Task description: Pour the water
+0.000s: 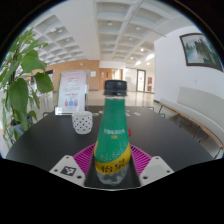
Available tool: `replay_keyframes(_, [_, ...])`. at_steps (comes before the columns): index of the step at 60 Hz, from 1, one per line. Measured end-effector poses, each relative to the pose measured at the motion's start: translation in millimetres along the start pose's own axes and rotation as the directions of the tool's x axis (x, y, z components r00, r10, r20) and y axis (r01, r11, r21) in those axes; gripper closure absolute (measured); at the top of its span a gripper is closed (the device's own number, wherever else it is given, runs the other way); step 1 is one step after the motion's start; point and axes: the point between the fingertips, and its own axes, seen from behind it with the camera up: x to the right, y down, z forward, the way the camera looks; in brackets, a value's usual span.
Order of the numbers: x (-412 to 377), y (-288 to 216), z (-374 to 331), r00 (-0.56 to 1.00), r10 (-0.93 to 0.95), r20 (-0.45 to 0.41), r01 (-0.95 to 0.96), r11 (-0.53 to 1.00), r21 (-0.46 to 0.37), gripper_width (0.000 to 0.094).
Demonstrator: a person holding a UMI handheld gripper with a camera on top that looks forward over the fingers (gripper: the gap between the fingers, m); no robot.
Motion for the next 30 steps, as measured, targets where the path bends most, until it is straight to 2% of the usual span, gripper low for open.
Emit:
replay_keyframes(12, [6,-4,4,0.999,-0.020,-0.034,0.021,0.998,0.053,0.0495])
replay_keyframes(18, [18,-9,-2,0.997,-0.043,-0.066,0.046,0.997,0.058,0.0501])
replay_keyframes(24, [61,-37,-5,0.980,-0.103,-0.169,0.117,0.990,0.078,0.0503])
replay_keyframes(30, [118,-91,1,0.914,-0.238,-0.329,0.281,0.956,0.089,0.0504])
